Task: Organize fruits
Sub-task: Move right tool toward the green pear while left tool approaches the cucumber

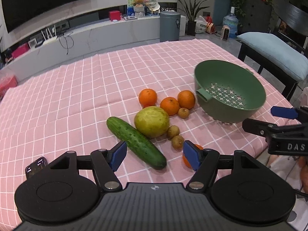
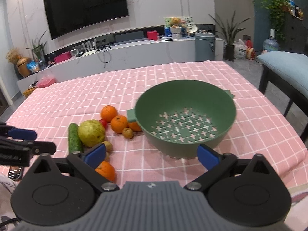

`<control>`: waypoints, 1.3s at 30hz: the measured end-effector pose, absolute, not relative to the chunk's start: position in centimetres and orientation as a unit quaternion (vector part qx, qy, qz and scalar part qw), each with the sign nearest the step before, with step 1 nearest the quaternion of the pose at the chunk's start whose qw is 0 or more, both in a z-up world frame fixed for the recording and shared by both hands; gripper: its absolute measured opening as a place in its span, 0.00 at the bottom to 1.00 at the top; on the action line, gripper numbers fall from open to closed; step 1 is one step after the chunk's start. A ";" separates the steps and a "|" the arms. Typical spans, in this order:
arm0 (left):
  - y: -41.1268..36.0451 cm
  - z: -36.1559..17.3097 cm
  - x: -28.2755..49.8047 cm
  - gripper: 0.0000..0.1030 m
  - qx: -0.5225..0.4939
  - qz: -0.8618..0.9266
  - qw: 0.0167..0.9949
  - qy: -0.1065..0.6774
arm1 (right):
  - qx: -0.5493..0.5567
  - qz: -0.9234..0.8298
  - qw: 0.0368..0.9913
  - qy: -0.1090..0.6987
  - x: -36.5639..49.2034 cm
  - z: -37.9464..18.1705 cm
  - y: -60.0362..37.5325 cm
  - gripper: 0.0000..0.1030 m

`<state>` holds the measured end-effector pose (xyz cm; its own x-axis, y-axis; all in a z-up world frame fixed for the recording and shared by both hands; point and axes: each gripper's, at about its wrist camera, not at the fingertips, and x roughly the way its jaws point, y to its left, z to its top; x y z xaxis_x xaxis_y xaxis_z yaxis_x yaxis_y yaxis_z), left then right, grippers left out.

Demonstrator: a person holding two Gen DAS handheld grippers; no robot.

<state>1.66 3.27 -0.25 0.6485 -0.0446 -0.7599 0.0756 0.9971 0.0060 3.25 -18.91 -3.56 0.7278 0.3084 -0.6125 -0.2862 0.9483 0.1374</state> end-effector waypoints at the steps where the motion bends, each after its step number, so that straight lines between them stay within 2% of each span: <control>1: 3.8 -0.4 2.1 0.70 0.008 -0.034 0.906 0.423 | 0.013 0.168 0.927 0.334 3.4 -3.5 -18.6 0.82; 5: 5.9 -1.3 3.6 0.63 -0.058 -0.039 0.894 0.443 | 0.000 0.201 0.916 0.348 3.9 -3.9 -16.9 0.70; 12: 8.1 -3.4 6.1 0.61 -0.115 -0.014 0.877 0.467 | -0.038 0.271 0.888 0.370 5.9 -4.4 -12.3 0.60; 14: 8.6 -4.0 7.0 0.60 -0.127 -0.002 0.871 0.474 | -0.059 0.294 0.881 0.366 6.5 -4.3 -10.9 0.49; 23: 10.1 -6.9 9.1 0.60 -0.162 0.002 0.844 0.512 | -0.198 0.352 0.844 0.353 9.2 -6.0 -5.8 0.49; 29: 10.4 -7.6 9.7 0.61 -0.173 -0.008 0.837 0.519 | -0.235 0.369 0.826 0.357 10.9 -7.7 -5.1 0.49; 32: 10.7 -7.9 9.8 0.62 -0.179 -0.016 0.835 0.519 | -0.244 0.380 0.821 0.350 11.4 -8.1 -4.7 0.54; 35: 10.9 -8.0 9.7 0.55 -0.184 -0.026 0.836 0.517 | -0.244 0.388 0.818 0.348 12.2 -8.8 -4.1 0.57; 37: 11.1 -7.7 9.4 0.53 -0.180 -0.027 0.837 0.516 | -0.250 0.388 0.817 0.346 12.4 -9.2 -3.9 0.57; 39: 11.2 -7.4 9.2 0.52 -0.173 -0.024 0.837 0.518 | -0.251 0.389 0.817 0.344 12.5 -9.4 -3.7 0.62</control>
<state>9.16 11.19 -7.40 0.4617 -0.2182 -0.8598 -0.1395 0.9393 -0.3133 12.55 -3.72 -9.40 0.4603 0.4625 -0.7577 -0.8079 0.5720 -0.1416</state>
